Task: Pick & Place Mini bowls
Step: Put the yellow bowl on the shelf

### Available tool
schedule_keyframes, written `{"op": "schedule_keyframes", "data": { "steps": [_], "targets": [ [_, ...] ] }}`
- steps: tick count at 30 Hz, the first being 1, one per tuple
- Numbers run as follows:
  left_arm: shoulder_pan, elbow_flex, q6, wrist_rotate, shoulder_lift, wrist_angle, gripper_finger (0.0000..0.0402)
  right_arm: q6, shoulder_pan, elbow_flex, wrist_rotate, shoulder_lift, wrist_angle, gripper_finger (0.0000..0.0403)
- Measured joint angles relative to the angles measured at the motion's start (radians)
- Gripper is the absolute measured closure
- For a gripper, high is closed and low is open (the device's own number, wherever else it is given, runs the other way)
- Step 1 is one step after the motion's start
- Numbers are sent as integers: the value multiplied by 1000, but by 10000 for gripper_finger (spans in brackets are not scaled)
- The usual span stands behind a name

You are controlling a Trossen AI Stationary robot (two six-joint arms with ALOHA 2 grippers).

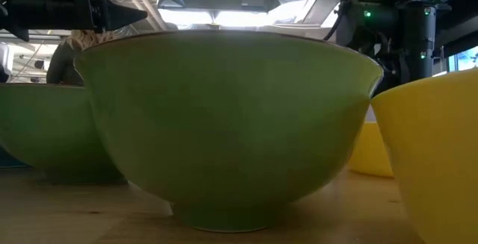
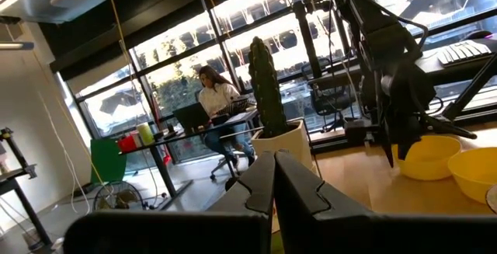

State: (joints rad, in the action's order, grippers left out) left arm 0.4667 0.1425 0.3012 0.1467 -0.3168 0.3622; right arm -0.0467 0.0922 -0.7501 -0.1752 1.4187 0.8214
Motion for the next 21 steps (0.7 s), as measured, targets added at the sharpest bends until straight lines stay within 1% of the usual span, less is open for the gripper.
{"op": "schedule_keyframes", "data": {
  "steps": [1, 2, 3, 7, 10, 13, 17, 21],
  "targets": [
    [0, 0, 0, 0, 0, 0, 398, 3, -2, -1, 6, -3, 4, 373],
    [0, 0, 0, 0, 0, 0, 398, 6, -5, -2, 9, -5, 5, 385],
    [0, 0, 0, 0, 0, 0, 398, 6, -8, -2, 6, -5, 5, 389],
    [0, 0, 0, 0, 0, 0, 398, 6, -24, -2, 3, -12, 10, 382],
    [0, 0, 0, 0, 0, 0, 398, 19, -35, 0, -5, -49, 16, 394],
    [0, 0, 0, 0, 0, 0, 398, 26, -47, 0, -33, -117, 16, 396],
    [0, 0, 0, 0, 0, 0, 398, 31, -50, 2, -119, -248, 13, 398],
    [0, 0, 0, 0, 0, -1, 398, 32, -50, 2, -124, -414, -37, 399]
  ]
}}
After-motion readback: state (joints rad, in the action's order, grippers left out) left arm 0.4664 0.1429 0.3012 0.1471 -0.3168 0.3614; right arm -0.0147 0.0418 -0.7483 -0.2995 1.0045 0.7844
